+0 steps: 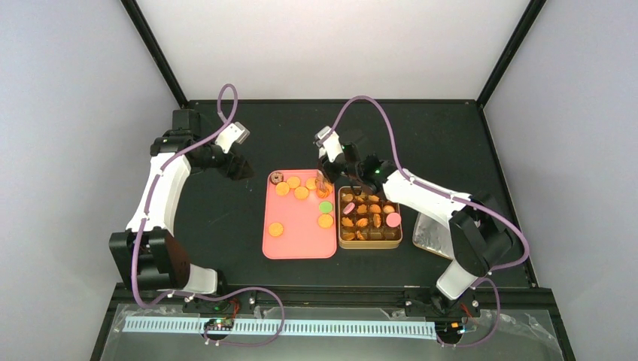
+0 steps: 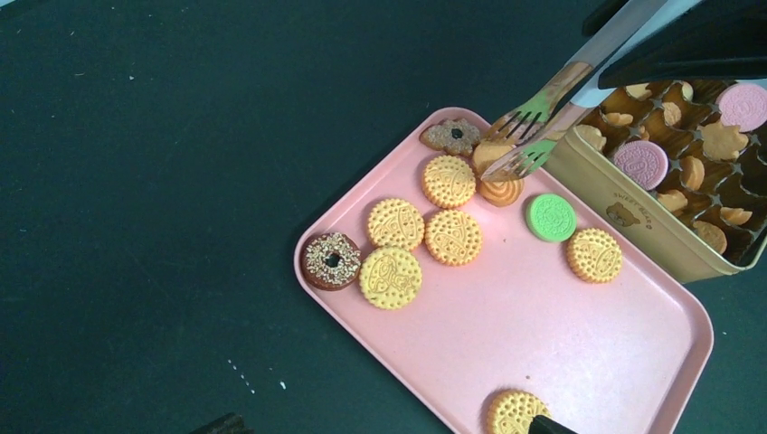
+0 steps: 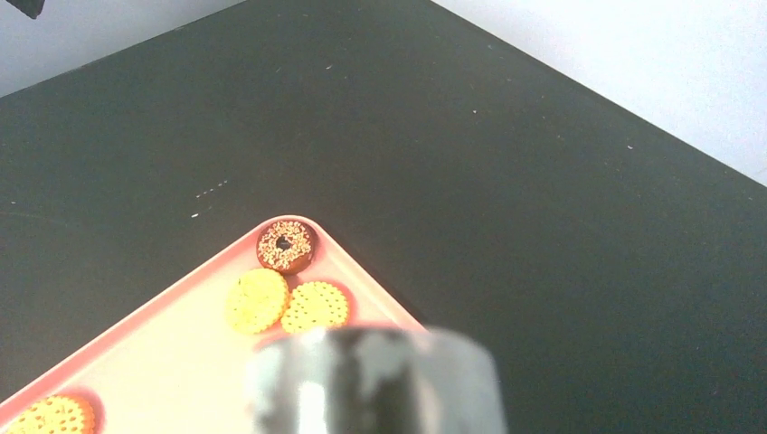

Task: Pack the cookies
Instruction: Pick up the fake cookies from the plate.

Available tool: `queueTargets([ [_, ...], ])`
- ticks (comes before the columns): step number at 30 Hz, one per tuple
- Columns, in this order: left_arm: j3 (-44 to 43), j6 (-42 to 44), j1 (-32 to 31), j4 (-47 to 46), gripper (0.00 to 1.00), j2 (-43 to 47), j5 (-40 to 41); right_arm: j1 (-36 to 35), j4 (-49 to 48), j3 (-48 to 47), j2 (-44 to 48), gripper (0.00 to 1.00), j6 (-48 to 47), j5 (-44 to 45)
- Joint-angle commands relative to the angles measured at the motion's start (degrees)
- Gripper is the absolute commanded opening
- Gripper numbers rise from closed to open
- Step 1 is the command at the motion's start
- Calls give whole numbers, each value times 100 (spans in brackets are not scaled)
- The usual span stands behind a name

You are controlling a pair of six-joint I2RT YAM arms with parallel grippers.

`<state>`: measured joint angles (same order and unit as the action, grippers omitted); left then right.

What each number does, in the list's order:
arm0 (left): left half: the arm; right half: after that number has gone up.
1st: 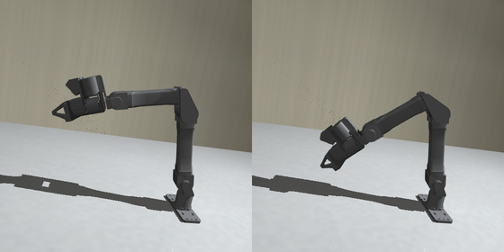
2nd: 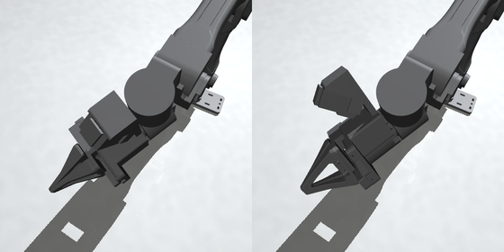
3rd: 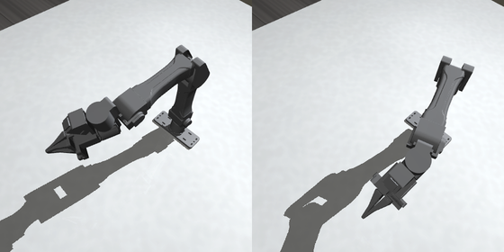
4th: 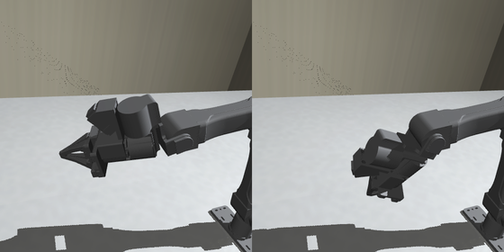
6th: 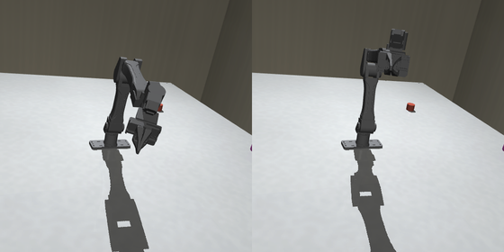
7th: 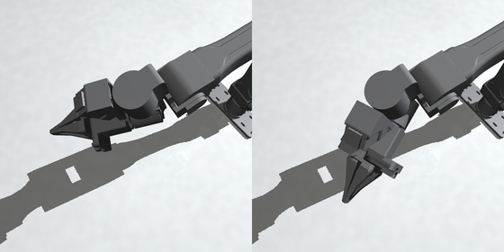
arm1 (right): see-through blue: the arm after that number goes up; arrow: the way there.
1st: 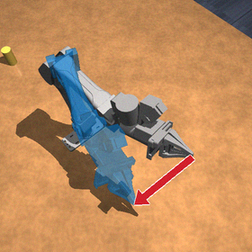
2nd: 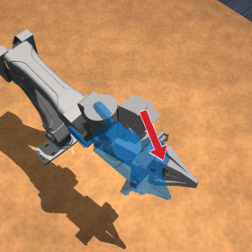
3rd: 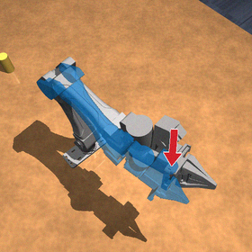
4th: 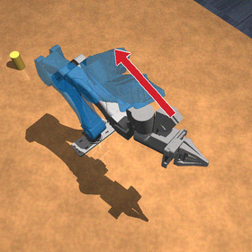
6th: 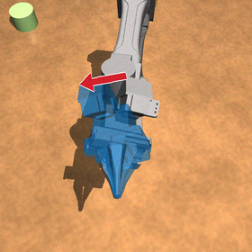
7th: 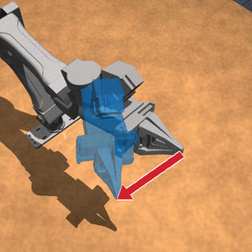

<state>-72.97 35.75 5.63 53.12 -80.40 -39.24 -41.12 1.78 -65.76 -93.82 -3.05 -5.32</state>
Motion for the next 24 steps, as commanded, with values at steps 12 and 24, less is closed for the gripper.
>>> queueTargets([
  [12, -129, -58, 63, 149, 82, -72, -317, 1, -425, 303, -165, 36, 309, -451],
  [24, -224, -137, 72, 154, 80, -80, -329, -215, -574, 559, 579, 33, 173, -134],
])
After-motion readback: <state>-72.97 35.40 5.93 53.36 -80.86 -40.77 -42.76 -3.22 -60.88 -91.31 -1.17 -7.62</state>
